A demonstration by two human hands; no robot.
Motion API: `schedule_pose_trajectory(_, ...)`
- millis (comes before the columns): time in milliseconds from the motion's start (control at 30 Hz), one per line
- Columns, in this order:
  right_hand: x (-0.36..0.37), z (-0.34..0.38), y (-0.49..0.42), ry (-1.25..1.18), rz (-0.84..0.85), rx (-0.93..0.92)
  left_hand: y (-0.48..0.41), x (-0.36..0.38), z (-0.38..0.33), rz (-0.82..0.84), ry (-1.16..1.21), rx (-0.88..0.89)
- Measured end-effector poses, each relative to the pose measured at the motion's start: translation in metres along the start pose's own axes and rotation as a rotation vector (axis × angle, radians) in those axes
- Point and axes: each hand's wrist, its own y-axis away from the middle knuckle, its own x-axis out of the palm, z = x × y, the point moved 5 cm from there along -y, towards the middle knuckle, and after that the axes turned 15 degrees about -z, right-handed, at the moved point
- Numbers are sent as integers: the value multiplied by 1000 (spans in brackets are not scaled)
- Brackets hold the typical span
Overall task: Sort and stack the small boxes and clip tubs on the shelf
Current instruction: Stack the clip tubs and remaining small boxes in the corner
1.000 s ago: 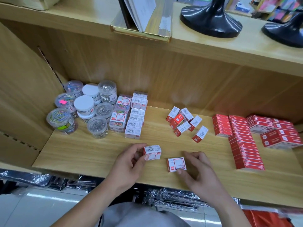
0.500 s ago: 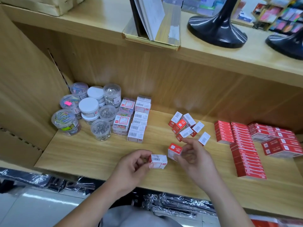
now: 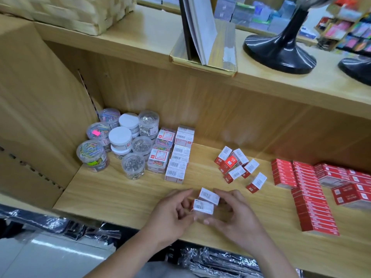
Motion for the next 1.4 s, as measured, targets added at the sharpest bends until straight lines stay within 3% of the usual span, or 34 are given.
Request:
schedule_pose_trajectory(200, 8, 6, 6, 72, 119, -63, -8, 5, 2, 102, -67, -3)
schedule_pose_trajectory(367, 14, 8, 7, 133, 167, 2, -12, 5, 2, 136, -118, 32)
schedule_pose_trajectory(567, 12, 3, 7, -97, 70, 166, -11, 9, -4, 164, -151, 37)
schedule_pose_trajectory(700, 3, 12, 4, -192, 52, 165, -10, 4, -15, 195, -144, 67)
schedule_pose_trajectory(867, -2, 58, -40, -237, 22, 68, -43, -31, -55, 94, -170, 230)
schedule_pose_trajectory(1000, 21, 82, -84, -197, -14, 45, -73, -61, -64, -80, -280, 210)
schedule_pose_trajectory(1167, 54, 73, -102, -102, -38, 85, -79, -72, -67, -116, -288, 178)
schedule_pose_trajectory(1400, 61, 79, -101, -153, -85, 133, -86, -83, -66, -166, -377, 189)
